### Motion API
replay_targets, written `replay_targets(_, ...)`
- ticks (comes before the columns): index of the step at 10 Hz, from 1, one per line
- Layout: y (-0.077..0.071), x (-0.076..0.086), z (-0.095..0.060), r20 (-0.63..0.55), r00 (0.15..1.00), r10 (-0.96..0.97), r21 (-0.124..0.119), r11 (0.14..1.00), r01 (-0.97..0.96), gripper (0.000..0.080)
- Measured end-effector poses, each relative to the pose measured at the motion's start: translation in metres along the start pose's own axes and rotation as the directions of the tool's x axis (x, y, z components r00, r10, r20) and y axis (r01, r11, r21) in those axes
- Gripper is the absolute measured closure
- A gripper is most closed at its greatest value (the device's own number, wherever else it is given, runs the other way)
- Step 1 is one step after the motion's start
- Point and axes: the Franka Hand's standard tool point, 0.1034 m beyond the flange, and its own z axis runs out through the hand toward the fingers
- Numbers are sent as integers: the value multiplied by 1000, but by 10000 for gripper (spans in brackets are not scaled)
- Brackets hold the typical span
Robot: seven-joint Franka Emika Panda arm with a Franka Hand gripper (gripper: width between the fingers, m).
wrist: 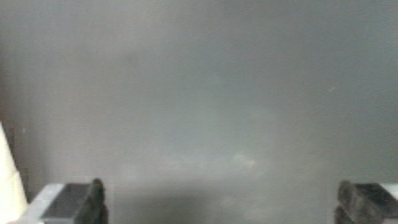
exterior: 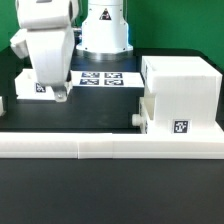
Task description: Assemble drawer
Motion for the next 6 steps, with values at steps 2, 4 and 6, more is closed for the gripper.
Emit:
replay_targets(2,-36,-4,3,0,1000,28,14,1000,-28,150)
replay_targets(4,-41,-4,7,-1,998,59,25,998,-58,150)
replay_targets(6,-41,-4,7,-1,993,117,26,993,-117,150)
